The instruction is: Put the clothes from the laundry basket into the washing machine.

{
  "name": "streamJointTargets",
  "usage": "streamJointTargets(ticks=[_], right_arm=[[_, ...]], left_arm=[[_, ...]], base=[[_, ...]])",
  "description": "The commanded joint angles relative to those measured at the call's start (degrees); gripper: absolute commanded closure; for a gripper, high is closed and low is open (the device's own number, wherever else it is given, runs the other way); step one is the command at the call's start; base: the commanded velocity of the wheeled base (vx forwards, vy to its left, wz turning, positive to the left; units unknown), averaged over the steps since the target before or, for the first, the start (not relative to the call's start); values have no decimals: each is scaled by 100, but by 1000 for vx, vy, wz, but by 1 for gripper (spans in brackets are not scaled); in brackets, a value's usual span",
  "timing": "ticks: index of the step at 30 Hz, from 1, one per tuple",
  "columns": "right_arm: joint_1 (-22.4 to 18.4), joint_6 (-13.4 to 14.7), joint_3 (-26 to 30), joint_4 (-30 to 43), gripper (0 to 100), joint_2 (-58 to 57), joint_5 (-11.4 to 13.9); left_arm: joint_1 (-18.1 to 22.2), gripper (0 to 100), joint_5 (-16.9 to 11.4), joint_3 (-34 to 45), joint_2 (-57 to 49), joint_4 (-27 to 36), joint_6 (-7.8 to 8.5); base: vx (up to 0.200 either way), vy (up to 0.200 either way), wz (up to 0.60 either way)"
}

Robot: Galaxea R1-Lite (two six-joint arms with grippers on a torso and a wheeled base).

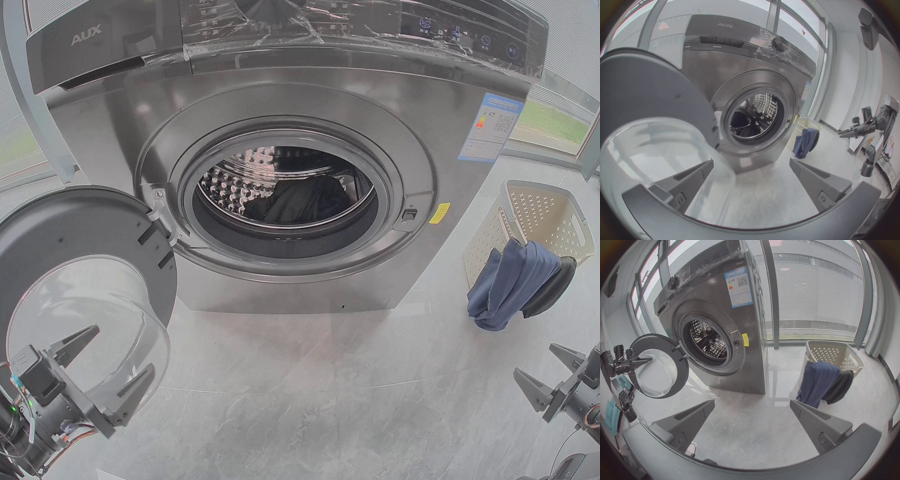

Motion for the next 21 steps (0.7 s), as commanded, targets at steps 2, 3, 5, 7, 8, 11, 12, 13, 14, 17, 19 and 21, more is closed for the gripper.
streamJointTargets(ticks=[2,3,5,7,8,11,12,13,14,17,19,21], right_arm=[[-621,-13,90,1678,0,-2596,5],[-639,-5,81,1872,0,-2824,14],[-639,31,90,2170,0,-3150,40],[-656,66,90,2425,0,-3396,31],[-665,66,90,2452,0,-3422,31],[-973,75,90,2610,0,-3703,49],[-1070,75,90,2654,0,-3765,67],[-1175,83,90,2724,0,-3861,84],[-1280,83,90,2856,0,-3984,110],[-1447,136,81,3313,0,-4336,102],[-1456,224,90,3234,0,-4301,14],[-1465,242,90,3251,0,-4301,-276]], left_arm=[[1049,0,-69,107,-2512,1844,61],[1198,0,-113,107,-2740,2037,52],[1427,0,-244,107,-3171,2327,43],[1655,0,-367,107,-3531,2635,34],[1690,0,-385,107,-3593,2696,34],[2033,0,-534,107,-4234,3320,34],[2086,0,-578,107,-4393,3487,8],[2130,0,-622,107,-4586,3707,-19],[2165,0,-649,107,-4779,3918,-54],[2376,0,-737,107,-5228,4419,-221],[2420,0,-719,107,-5236,4621,-309],[2525,0,-693,107,-5236,4674,-317]], base=[[-200,0,0],[-200,0,0],[0,0,0],[-100,0,0],[-200,0,0],[-200,0,0],[-200,0,0],[-200,0,0],[-200,0,0],[-67,0,0],[0,0,0],[0,0,0]])
